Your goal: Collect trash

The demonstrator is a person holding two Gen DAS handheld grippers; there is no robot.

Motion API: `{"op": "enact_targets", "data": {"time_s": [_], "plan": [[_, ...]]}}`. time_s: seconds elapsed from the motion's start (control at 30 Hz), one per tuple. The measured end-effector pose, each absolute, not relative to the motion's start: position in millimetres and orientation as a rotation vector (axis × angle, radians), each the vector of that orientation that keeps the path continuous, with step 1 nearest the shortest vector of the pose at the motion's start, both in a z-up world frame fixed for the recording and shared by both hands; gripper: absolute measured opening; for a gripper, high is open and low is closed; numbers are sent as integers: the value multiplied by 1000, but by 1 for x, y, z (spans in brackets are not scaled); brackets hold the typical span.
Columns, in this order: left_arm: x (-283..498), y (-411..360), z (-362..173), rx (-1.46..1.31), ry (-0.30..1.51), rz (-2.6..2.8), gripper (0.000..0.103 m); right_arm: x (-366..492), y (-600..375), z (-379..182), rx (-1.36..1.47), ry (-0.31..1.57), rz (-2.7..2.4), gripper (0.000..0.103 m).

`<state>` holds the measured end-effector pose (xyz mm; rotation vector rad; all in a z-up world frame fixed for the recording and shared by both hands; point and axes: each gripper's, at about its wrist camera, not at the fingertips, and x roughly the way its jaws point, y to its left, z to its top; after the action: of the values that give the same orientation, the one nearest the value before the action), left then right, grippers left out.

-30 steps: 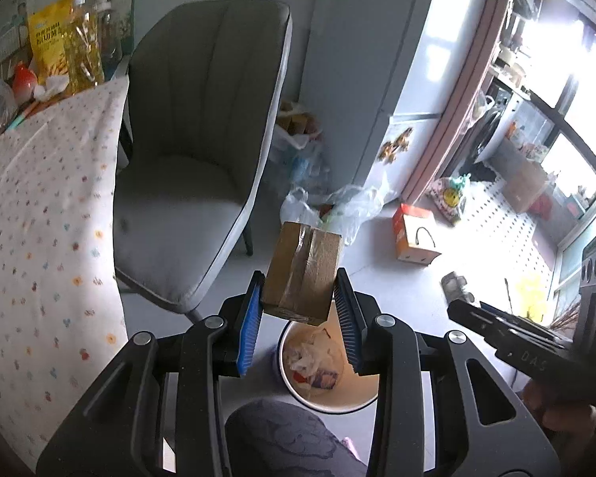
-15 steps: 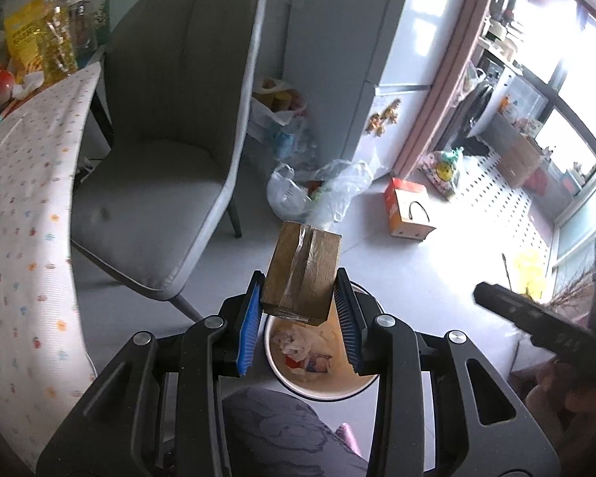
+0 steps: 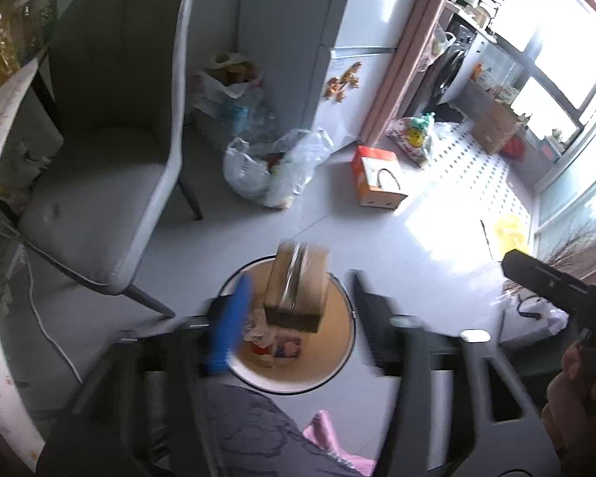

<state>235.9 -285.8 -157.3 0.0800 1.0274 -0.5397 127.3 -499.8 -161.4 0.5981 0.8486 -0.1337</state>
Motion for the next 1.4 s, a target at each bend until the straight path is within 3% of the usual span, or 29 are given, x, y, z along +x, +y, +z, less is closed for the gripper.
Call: {"op": "enact_targets", "data": {"time_s": [0.23,0.53,0.6,0.77,0.97,1.4], "plan": [[238,-280,-147,61,992,-498,95,120,-509,-166,614,849,-152,70],[238,-246,-124,16,949,-442,97,123,-496,-159,602,845,-129,70],[237,-233,-119,5,942,-419,97,122,-490,-152,587,828,-113,79],[231,-202,-100,-27,898,-376,97,120,-478,-142,547,803,-101,83],[220,-161,-75,-91,836,-312,97,121,-454,-116,469,768,-106,95],[177,-92,-31,-105,718,-237,97,115,-392,-63,374,706,-42,95]]}}
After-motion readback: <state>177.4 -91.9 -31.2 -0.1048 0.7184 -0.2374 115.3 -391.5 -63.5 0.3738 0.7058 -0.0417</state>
